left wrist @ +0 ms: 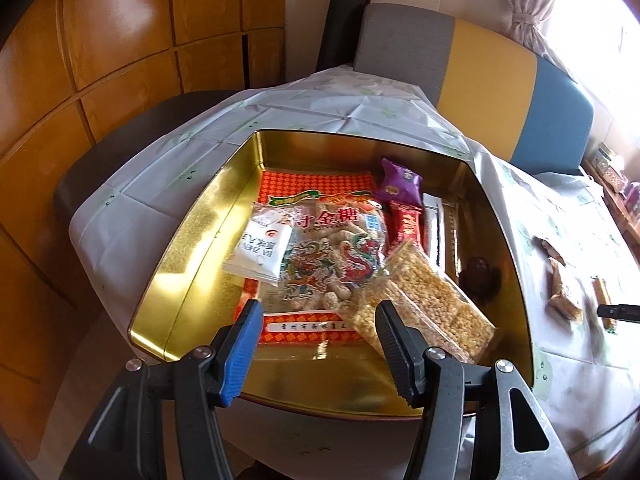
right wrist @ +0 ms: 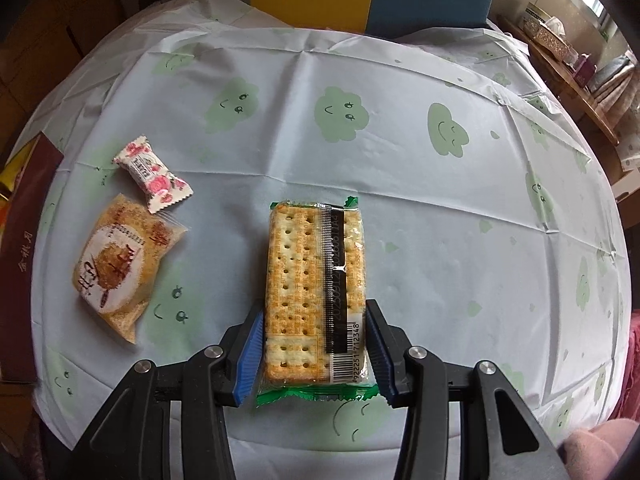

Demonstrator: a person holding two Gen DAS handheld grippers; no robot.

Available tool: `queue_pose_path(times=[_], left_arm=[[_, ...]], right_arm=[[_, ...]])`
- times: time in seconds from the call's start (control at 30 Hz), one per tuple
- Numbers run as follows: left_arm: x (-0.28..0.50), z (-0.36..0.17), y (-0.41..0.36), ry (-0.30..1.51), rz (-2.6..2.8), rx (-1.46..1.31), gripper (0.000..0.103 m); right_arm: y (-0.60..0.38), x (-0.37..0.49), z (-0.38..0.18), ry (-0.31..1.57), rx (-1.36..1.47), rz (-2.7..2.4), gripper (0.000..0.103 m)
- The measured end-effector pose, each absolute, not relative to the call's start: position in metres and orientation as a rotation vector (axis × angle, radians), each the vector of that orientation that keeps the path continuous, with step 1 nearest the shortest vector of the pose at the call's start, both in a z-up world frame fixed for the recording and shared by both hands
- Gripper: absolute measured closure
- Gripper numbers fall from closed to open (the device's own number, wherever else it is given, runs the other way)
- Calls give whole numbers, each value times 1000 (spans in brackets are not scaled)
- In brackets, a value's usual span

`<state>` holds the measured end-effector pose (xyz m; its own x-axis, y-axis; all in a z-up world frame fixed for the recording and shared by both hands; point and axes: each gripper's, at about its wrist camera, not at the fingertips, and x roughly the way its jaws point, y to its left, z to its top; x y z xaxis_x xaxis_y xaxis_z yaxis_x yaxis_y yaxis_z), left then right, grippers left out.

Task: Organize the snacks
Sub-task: 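Carry the green saltine cracker packet over the gold tray with the right gripper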

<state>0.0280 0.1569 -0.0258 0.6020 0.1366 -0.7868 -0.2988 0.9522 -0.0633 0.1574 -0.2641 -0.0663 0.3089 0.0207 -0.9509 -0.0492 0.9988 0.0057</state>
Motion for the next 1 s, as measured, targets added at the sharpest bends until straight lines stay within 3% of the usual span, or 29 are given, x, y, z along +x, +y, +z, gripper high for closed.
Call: queue_pose_path(times=[0.3,0.6,1.0], left_arm=[[28,-28,170,890,297,-219,42],[26,-27,181,884,325,-249,42],[25,-26,175,872,284,-224,42]], right_arm=[[-226,141,-21,1137,51,178,55],[-113,125,13,1080,65,475,55],[2,142,6,1099,13,579,55]])
